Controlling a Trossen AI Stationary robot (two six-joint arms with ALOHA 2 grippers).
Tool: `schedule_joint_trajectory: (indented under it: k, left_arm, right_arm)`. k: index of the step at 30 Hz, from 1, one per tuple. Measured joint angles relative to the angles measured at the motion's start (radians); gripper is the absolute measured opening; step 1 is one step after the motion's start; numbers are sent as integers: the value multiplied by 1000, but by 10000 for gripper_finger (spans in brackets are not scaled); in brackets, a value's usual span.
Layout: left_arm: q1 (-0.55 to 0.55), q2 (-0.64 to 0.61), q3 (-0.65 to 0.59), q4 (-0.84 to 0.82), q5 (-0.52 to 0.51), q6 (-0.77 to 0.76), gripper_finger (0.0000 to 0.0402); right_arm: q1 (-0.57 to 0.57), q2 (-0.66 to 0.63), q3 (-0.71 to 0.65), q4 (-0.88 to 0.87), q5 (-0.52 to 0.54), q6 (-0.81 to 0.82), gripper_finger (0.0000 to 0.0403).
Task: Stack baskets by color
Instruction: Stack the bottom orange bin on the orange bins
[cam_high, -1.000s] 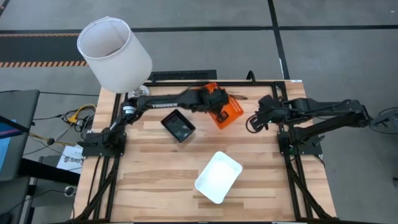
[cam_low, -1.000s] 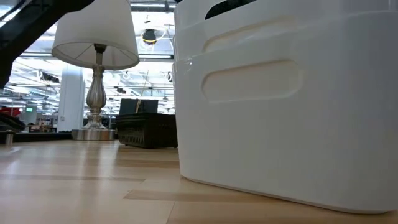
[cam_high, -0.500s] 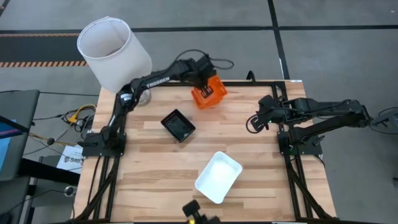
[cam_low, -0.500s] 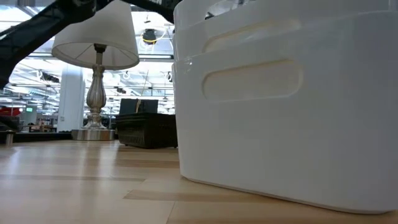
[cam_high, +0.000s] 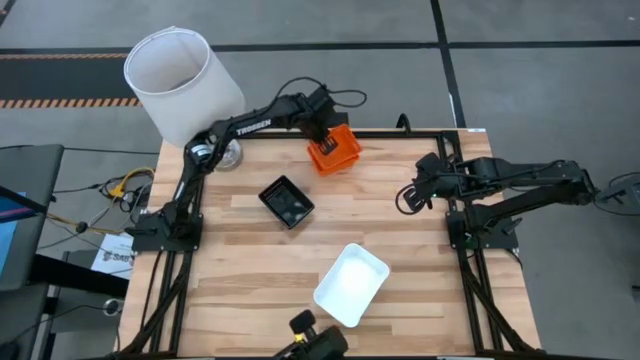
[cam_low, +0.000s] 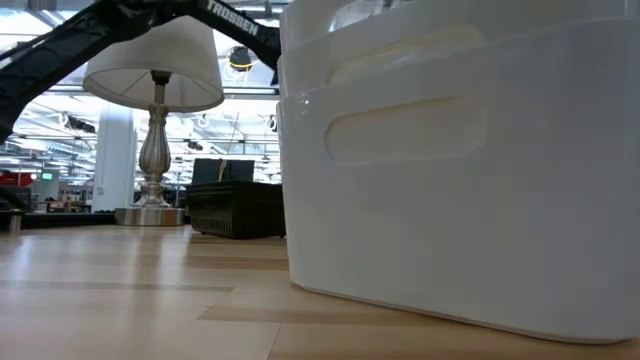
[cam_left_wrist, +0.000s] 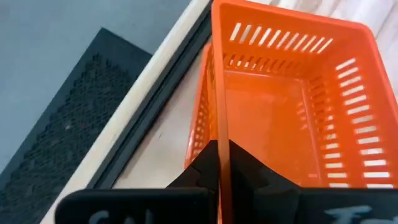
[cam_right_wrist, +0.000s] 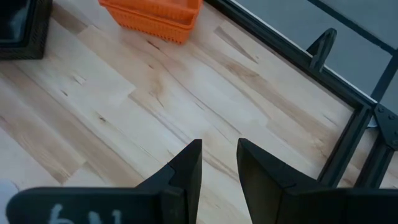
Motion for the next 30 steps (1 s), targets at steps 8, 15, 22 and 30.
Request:
schedule_joint_trajectory:
  k: [8,15,22,30]
  left_arm:
    - [-2,0,-93,108,-17,-11,0]
    - [9,0,-100,111,-48,-40,11]
    - [7,0,-98,75,-40,-33,114]
    - [8,0,61,-63,0,-92,235]
  right_arm:
    - [0,0,0,0,0,0,124]
    - [0,0,0,0,-3,0,124]
    - [0,0,0,1,-3,0,124]
    - [0,0,0,13,-3,0,124]
